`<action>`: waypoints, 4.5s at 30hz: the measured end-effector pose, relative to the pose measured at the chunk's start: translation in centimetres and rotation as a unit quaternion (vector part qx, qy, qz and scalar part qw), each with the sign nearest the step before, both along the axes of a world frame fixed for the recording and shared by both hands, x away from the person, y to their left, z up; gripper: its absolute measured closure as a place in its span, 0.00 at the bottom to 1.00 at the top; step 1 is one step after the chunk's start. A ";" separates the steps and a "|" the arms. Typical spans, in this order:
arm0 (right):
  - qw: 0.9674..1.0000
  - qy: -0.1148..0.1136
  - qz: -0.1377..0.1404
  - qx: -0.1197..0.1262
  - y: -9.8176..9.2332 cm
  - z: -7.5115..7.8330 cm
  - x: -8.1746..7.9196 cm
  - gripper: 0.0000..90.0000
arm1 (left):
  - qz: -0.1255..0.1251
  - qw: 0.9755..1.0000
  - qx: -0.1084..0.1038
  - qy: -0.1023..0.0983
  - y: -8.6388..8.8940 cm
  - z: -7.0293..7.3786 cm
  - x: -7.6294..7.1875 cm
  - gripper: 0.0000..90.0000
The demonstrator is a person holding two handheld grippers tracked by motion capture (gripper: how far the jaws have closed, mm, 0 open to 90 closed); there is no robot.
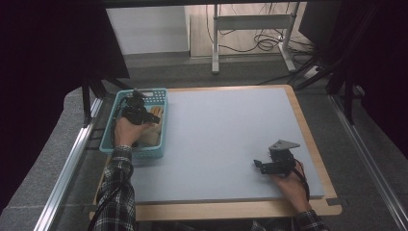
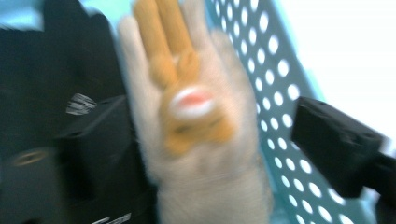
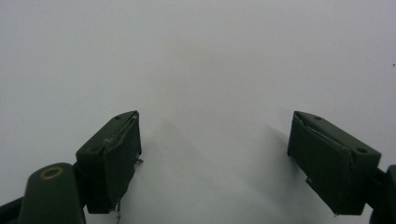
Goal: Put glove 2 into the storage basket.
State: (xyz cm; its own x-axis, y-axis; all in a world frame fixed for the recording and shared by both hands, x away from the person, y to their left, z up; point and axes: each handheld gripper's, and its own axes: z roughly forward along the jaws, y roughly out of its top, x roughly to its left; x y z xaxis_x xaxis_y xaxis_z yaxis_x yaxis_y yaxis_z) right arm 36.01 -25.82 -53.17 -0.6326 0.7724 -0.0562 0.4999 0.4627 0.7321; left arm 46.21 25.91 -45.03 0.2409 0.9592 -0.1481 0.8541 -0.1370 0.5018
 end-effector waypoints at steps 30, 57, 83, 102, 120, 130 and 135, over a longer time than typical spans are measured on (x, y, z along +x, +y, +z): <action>1.000 0.000 0.000 0.000 0.0 0.0 0.0 0.19 | 0.019 0.999 0.038 -0.005 1.7 -2.0 -1.0 0.61; 1.000 -0.001 0.000 -0.001 0.0 0.0 0.0 0.19 | -0.034 0.995 -0.022 -0.089 2.5 0.0 -4.4 0.05; 1.000 -0.002 0.000 -0.001 0.0 0.0 0.0 0.19 | -0.106 0.984 -0.029 -0.139 -1.3 0.8 -7.3 0.00; 1.000 -0.002 -0.001 0.000 0.0 0.0 0.0 0.19 | -0.171 0.971 -0.038 -0.161 -6.1 0.6 -9.3 0.00; 1.000 -0.002 -0.001 0.000 0.0 0.0 0.0 0.19 | -0.231 0.956 -0.061 -0.171 -11.8 -0.9 -10.4 0.00; 1.000 -0.001 -0.001 0.000 0.0 0.0 0.0 0.19 | -0.269 0.944 -0.083 -0.172 -15.3 -2.5 -11.6 0.00; 1.000 -0.001 -0.001 0.000 0.0 0.0 0.0 0.19 | -0.285 0.939 -0.085 -0.172 -16.7 -3.4 -12.3 0.00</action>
State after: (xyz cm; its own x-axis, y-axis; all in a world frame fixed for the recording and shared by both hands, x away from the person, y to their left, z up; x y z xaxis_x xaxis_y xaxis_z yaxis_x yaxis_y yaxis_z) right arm 35.97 -25.78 -53.17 -0.6310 0.7736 -0.0582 0.4987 0.4620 0.7334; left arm 33.89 9.22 -48.45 0.7702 0.6288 -0.1071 0.4490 -0.4153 0.7912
